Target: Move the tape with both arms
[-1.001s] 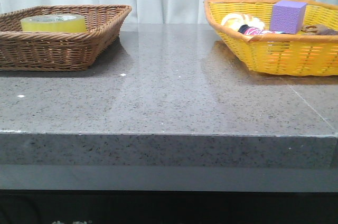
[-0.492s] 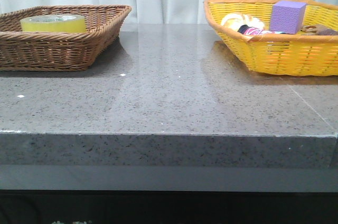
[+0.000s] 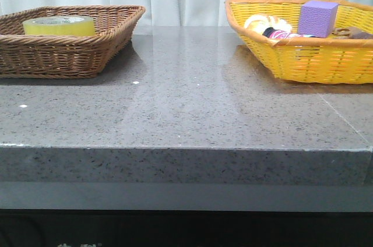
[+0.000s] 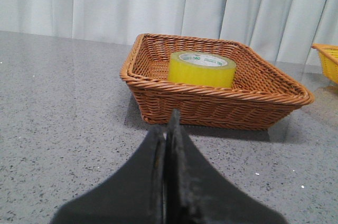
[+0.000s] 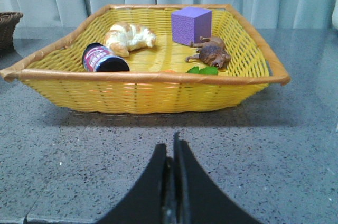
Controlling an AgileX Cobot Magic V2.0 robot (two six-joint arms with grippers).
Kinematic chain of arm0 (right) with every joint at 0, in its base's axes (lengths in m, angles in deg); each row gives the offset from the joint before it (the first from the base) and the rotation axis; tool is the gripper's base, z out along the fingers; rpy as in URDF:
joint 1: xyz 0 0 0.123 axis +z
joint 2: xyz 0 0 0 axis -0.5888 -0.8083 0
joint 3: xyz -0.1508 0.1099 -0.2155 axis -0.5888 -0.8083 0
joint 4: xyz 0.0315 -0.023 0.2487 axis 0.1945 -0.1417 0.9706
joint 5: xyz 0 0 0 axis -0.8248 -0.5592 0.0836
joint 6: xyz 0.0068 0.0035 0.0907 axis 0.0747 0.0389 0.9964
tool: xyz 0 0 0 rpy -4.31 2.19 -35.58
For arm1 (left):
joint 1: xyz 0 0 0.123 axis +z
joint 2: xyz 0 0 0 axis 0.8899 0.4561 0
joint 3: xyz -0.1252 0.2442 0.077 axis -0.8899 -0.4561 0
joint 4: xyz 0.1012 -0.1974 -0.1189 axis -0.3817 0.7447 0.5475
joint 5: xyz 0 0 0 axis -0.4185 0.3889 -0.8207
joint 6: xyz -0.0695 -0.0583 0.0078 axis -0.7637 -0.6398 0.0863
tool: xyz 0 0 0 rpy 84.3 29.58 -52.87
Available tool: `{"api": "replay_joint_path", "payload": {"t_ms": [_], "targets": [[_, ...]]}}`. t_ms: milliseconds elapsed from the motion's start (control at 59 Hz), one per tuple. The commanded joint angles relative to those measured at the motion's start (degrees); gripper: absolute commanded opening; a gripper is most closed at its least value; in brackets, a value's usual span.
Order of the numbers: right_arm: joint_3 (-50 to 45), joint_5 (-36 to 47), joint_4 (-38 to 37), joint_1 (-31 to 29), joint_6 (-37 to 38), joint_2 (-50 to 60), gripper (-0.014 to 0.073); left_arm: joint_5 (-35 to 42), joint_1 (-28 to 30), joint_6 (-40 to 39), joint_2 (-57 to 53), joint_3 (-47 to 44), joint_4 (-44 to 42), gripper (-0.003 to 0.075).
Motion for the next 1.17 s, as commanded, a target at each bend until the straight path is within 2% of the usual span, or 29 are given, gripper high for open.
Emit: {"api": "replay_joint_path", "payload": {"t_ms": [0,1154], "targets": [[1.48,6.08,0.2,-0.34,-0.28,1.62,-0.0069,4.76,0.06,-0.6,-0.99,-2.29,0.47,-0.002],[1.48,6.09,0.2,-2.08,-0.28,1.62,-0.0069,4.76,0.06,-0.6,-0.99,-2.29,0.47,-0.002]]}}
